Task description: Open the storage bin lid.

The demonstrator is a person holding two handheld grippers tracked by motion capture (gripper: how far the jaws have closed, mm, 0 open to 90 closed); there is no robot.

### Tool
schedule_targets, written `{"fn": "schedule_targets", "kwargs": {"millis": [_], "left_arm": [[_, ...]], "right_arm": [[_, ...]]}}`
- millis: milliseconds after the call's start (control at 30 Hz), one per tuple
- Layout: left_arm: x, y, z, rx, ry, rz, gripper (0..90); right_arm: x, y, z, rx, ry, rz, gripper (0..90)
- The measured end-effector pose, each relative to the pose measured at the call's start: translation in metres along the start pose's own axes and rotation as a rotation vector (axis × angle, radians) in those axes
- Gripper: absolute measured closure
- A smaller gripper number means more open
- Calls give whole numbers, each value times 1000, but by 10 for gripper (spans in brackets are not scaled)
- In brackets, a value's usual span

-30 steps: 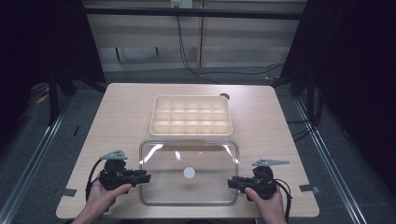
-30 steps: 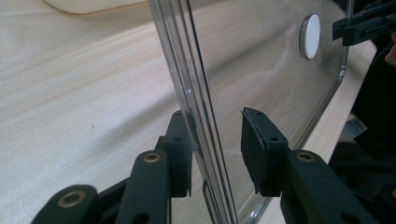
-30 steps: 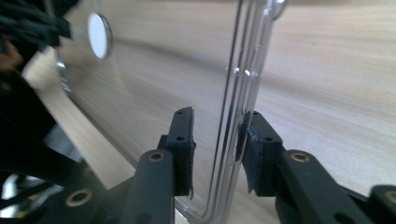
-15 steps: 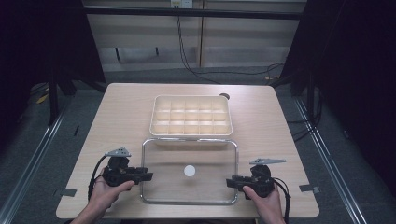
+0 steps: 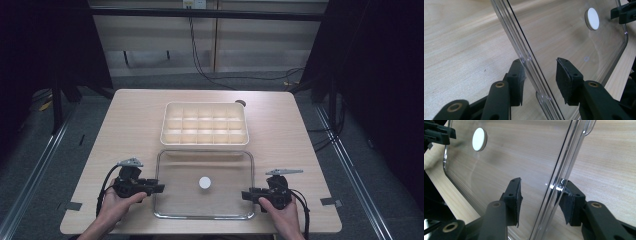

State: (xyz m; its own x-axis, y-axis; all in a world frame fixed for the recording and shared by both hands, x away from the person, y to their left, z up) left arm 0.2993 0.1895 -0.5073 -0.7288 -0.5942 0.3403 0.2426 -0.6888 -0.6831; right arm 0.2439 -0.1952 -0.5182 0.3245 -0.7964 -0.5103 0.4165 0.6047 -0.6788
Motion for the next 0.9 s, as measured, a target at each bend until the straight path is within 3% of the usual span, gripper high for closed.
{"fn": "schedule_targets", "kwargs": {"millis": [433, 633, 900], "left_arm": [[-5, 5, -2, -23, -13, -13, 574], [-8, 6, -3, -26, -20, -20, 569], [-8, 6, -6, -35, -15, 7, 562]], "right_arm": [[2, 5, 0, -12, 12, -22, 526], [0, 6, 0, -1, -7, -53, 511], [-1, 7, 1, 10, -15, -82, 495]]}}
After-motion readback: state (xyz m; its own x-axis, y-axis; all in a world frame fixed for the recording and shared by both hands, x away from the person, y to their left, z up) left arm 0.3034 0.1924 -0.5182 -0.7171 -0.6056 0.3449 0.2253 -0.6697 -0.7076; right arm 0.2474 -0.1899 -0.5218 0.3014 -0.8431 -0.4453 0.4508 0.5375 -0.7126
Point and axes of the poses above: each handheld gripper's, and its own axes: y roughly forward along the jaws, z roughly out of its top, x roughly to its right, the point moved 4 cm from there along y, roughly forward along the jaws, and after that the axes turned 5 degrees about y, right-handed, at the moved point
